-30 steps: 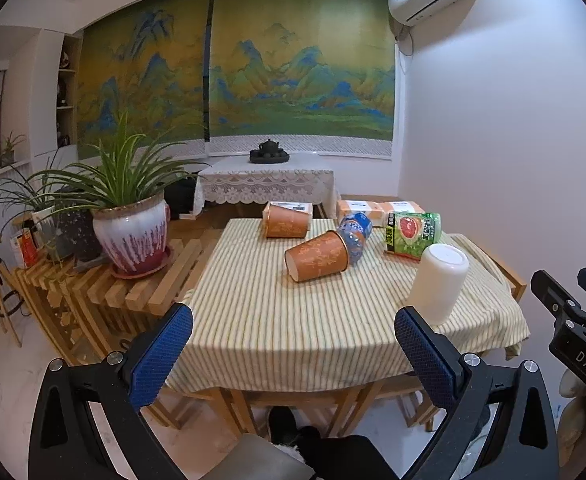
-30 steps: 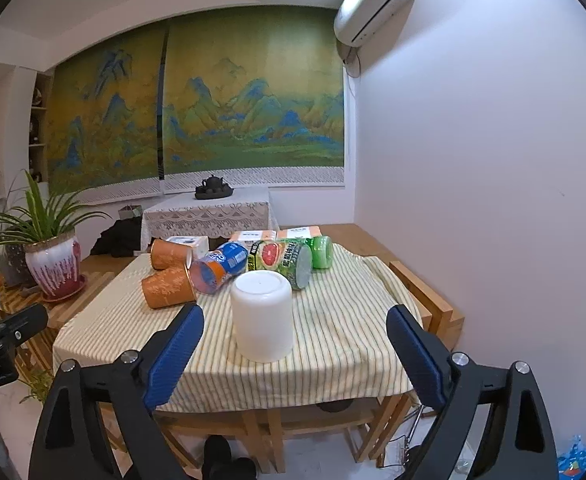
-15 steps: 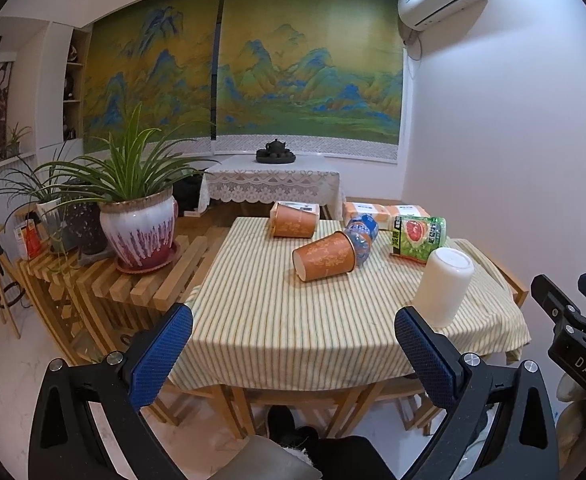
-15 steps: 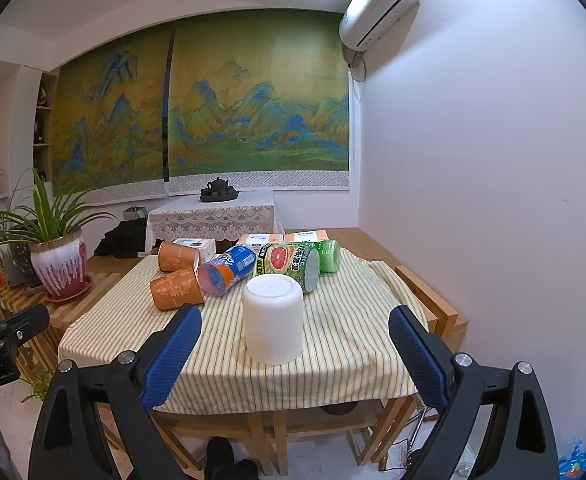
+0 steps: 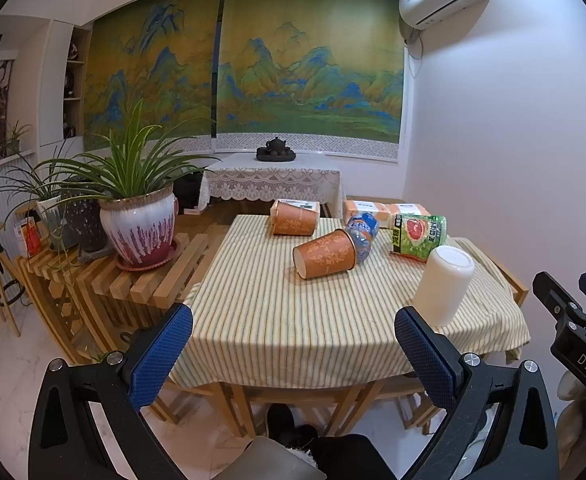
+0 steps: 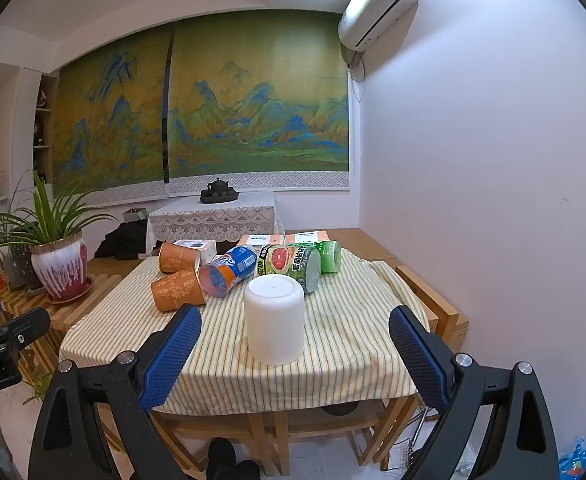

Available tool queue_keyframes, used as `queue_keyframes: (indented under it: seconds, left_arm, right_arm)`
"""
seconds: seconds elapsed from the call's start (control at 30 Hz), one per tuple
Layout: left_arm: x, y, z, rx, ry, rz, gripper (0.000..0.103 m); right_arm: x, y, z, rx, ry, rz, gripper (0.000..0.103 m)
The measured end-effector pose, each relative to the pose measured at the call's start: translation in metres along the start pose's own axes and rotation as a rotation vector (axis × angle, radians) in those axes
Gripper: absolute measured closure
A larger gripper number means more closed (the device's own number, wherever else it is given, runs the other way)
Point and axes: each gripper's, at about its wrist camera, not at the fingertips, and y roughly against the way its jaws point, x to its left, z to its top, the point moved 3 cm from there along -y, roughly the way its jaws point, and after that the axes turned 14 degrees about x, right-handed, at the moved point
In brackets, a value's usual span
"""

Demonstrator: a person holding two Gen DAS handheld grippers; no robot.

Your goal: Flip cup upside down

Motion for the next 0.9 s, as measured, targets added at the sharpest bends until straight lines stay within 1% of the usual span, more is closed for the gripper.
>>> queue_keyframes:
  seconds: [0.9]
  left_arm:
    - [-0.0049,0.0015,-0.0011,-0.004,-0.005,-0.004,0.001]
  right_arm:
    - [-0.0056,-0.001,-0.0027,0.004,-0.002,-0.003,0.01]
